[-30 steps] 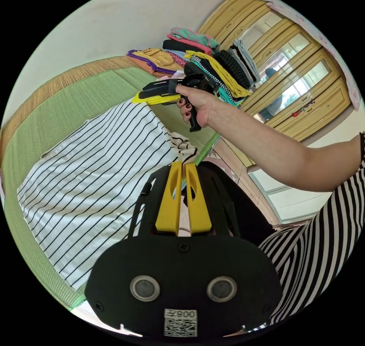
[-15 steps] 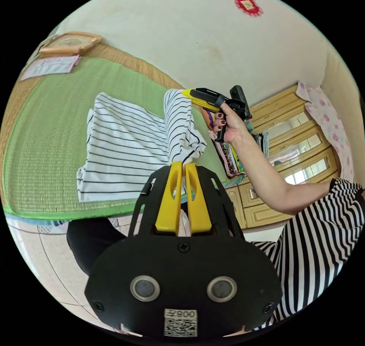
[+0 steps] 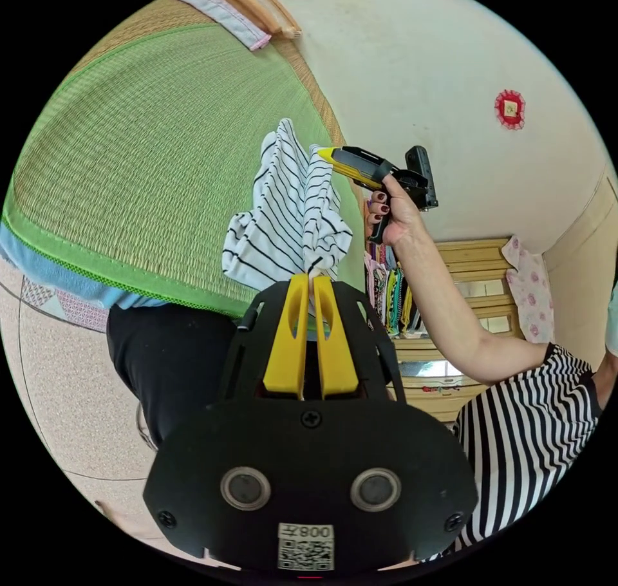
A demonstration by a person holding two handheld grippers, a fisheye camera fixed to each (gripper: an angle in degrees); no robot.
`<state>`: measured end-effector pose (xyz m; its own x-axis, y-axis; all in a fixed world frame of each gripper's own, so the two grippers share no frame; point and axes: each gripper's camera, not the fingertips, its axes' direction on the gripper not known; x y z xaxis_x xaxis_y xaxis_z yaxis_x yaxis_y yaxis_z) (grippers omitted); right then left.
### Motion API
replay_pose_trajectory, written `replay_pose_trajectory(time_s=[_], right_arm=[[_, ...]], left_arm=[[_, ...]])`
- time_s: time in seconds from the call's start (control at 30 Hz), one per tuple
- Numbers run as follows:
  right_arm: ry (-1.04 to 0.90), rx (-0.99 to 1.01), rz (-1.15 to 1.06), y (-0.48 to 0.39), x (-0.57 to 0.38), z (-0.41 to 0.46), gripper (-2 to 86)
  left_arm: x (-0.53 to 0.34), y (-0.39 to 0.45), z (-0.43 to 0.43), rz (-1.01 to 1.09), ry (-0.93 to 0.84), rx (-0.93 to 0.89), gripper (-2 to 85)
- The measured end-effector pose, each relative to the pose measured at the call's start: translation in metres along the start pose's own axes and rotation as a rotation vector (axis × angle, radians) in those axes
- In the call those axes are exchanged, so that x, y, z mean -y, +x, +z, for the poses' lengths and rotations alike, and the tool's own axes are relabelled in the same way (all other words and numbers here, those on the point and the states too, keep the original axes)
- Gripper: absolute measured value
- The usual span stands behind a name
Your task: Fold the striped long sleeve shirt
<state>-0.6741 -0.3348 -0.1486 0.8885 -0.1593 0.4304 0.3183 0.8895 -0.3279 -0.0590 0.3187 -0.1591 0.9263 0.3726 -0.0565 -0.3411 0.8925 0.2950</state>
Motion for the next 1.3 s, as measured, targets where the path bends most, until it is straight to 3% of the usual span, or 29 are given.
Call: replay_pose_trajectory(time_s=[0.23, 0.43, 0.7, 0.83, 0.93, 1.3], right_arm=[[-0.089, -0.082, -0.019, -0.041, 0.056, -0.006, 2.0], [-0.054, -0.078, -0.102, -0.073, 0.077, -0.042, 2.3], [0.002, 0.02, -0.082, -0.071, 0.091, -0.084, 2.0], [-0.023, 0.017, -0.059, -0.069, 0.101, -0.086, 1.9], [-0.062, 0.011, -0.031, -0.067, 0.112, -0.079, 1.7], [-0.066, -0.01, -0.046, -0.077, 0.126, -0.099, 0.6]], left_arm=[[-0.018, -0.083, 0.008, -0.108, 0.003, -0.076, 0.8], [-0.035, -0.128, 0.01, -0.131, 0.017, -0.093, 0.7], [-0.038, -0.129, 0.018, 0.051, 0.038, 0.039, 1.3], [-0.025, -0.123, 0.044, 0.166, -0.043, 0.186, 2.7], [-0.016, -0.134, 0.065, 0.138, -0.122, 0.257, 1.5], [-0.018, -0.176, 0.068, -0.004, -0.08, 0.219, 0.4]])
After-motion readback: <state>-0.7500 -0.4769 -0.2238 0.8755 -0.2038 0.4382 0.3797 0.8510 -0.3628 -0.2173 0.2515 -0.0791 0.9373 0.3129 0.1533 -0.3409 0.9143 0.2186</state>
